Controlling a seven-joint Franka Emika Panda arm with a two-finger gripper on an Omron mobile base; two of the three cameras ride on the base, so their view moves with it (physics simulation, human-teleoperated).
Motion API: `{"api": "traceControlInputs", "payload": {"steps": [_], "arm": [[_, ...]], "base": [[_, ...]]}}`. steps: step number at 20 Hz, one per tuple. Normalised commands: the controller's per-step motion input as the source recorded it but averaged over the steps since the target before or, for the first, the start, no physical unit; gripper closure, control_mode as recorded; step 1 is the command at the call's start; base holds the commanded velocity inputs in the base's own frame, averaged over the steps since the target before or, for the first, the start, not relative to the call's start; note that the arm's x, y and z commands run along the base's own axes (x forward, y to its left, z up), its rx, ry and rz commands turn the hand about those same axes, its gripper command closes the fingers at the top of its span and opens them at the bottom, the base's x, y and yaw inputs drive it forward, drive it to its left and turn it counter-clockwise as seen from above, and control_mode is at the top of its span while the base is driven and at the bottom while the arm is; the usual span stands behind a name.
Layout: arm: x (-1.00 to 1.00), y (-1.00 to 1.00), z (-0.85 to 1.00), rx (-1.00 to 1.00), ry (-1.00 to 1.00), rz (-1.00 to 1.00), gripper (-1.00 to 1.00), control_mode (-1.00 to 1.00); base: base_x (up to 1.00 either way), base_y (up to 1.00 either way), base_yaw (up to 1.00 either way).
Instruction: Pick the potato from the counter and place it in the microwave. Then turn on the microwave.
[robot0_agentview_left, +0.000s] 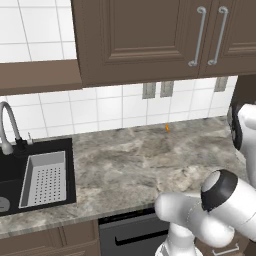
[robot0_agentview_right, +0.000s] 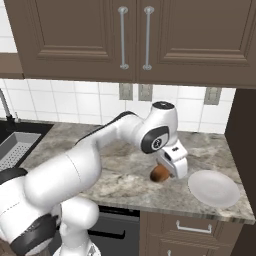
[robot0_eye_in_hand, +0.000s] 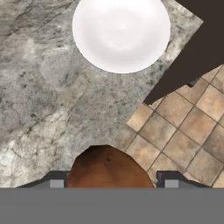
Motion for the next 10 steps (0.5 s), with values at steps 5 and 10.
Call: {"api": "traceControlInputs", "payload": {"steps": [5,10], "arm": [[-0.4,0.36,0.0,0.0,0.0,0.12,1.0,-1.0],[-0.43,0.36,0.03,0.0,0.0,0.11,1.0,-1.0]], "base": [[0.0,0.0,0.0],[0.0,0.0,0.0]]}}
